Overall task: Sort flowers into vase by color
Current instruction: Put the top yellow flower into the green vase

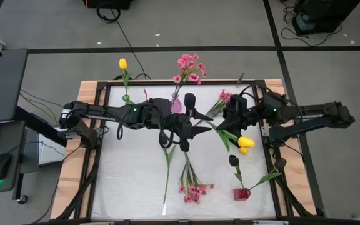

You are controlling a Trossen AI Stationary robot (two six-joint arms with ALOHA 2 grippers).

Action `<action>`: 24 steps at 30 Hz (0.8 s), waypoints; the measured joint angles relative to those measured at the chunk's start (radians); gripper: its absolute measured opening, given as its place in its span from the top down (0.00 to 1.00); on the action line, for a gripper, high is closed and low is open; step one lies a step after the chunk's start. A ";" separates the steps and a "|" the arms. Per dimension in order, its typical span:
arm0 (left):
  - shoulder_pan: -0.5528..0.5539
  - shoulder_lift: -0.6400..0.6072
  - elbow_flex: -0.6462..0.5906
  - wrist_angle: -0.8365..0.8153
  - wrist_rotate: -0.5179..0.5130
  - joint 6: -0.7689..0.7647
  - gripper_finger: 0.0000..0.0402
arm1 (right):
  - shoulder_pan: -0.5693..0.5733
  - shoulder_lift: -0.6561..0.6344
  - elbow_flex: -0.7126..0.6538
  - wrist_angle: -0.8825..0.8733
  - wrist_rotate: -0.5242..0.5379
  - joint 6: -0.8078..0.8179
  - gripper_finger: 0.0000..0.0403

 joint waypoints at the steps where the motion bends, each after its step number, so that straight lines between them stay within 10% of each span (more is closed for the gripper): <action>1: 0.000 0.000 0.000 0.000 0.000 0.000 0.62 | 0.006 0.000 0.000 0.000 0.007 0.000 0.89; 19: 0.000 0.000 -0.001 -0.005 -0.003 -0.011 0.63 | 0.041 0.080 0.000 0.092 0.125 -0.042 0.89; 24: -0.025 0.000 -0.001 -0.033 -0.211 -0.045 0.63 | 0.026 0.080 0.000 0.086 0.163 -0.074 0.89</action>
